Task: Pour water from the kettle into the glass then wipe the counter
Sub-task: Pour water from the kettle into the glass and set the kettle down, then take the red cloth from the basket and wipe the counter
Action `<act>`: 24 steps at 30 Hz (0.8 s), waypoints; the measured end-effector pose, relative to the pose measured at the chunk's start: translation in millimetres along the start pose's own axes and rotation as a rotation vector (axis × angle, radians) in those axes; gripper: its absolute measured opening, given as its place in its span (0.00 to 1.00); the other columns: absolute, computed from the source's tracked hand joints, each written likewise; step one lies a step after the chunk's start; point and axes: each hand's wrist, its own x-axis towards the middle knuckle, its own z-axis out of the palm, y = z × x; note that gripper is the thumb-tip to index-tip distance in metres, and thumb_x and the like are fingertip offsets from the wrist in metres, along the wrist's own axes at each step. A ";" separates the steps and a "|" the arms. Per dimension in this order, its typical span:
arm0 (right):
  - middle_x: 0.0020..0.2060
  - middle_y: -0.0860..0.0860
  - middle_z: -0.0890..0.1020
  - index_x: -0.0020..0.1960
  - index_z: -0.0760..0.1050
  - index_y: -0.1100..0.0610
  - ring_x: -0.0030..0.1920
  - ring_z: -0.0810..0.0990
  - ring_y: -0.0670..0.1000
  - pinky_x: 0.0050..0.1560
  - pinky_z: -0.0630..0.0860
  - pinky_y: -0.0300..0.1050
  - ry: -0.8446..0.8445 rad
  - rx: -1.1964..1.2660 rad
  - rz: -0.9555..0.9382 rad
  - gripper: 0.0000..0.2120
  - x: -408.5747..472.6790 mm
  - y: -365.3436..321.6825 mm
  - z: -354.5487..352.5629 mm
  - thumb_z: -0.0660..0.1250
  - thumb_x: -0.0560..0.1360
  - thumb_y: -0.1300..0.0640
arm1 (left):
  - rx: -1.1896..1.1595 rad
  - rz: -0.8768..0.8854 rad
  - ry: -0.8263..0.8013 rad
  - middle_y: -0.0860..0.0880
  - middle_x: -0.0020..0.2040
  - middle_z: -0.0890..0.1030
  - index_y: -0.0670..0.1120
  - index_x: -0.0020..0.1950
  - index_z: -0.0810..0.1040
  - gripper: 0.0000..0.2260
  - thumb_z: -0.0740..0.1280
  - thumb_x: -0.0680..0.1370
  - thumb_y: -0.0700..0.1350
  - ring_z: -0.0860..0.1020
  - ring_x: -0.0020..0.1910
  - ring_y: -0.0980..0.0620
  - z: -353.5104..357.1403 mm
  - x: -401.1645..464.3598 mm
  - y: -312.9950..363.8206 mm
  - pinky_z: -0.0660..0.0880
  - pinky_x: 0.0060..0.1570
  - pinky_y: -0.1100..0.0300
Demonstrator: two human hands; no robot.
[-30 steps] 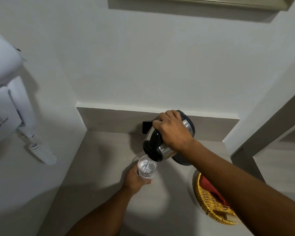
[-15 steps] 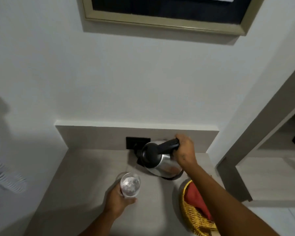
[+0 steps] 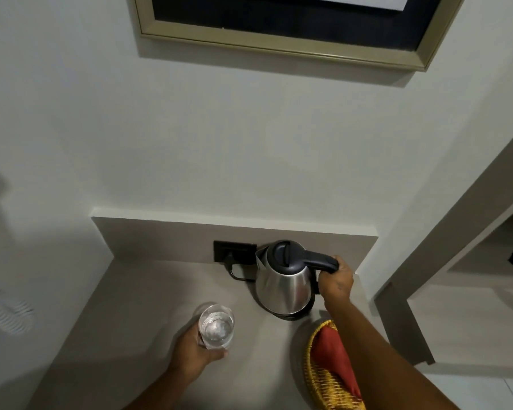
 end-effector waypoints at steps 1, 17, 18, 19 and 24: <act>0.37 0.51 0.79 0.40 0.73 0.49 0.41 0.78 0.53 0.47 0.77 0.50 0.002 0.004 0.005 0.16 3.1 2.0 0.1 0.63 0.73 0.71 | 0.001 -0.005 0.000 0.52 0.43 0.89 0.51 0.55 0.80 0.36 0.84 0.53 0.27 0.85 0.43 0.60 -0.9 -0.3 -0.2 0.80 0.43 0.68; 0.53 0.49 0.72 0.59 0.68 0.53 0.55 0.73 0.50 0.56 0.74 0.46 -0.033 -0.077 -0.104 0.26 -16.2 35.4 -44.9 0.71 0.67 0.70 | 0.147 0.052 0.000 0.52 0.45 0.86 0.55 0.54 0.79 0.36 0.86 0.53 0.31 0.83 0.47 0.52 -3.3 2.2 -6.3 0.77 0.45 0.73; 0.52 0.47 0.72 0.57 0.68 0.50 0.55 0.73 0.49 0.55 0.73 0.45 -0.027 -0.120 -0.162 0.24 -29.5 47.0 -51.8 0.73 0.68 0.67 | 0.168 0.073 -0.010 0.51 0.48 0.86 0.54 0.56 0.79 0.36 0.85 0.54 0.31 0.84 0.50 0.50 -5.3 0.9 -3.4 0.79 0.50 0.67; 0.51 0.46 0.72 0.55 0.68 0.48 0.53 0.74 0.49 0.53 0.74 0.44 -0.064 -0.196 -0.227 0.21 -43.6 61.0 -59.2 0.72 0.69 0.63 | 0.189 0.097 -0.028 0.51 0.51 0.85 0.53 0.59 0.78 0.37 0.85 0.55 0.32 0.83 0.54 0.49 -8.5 -0.3 -1.4 0.79 0.56 0.60; 0.60 0.51 0.73 0.60 0.71 0.45 0.62 0.69 0.56 0.61 0.70 0.55 -0.446 -0.869 -0.361 0.26 -70.8 115.0 -82.8 0.68 0.64 0.40 | 0.483 0.326 -0.130 0.55 0.67 0.77 0.56 0.69 0.71 0.42 0.83 0.58 0.57 0.75 0.67 0.54 -29.2 3.5 1.9 0.72 0.69 0.53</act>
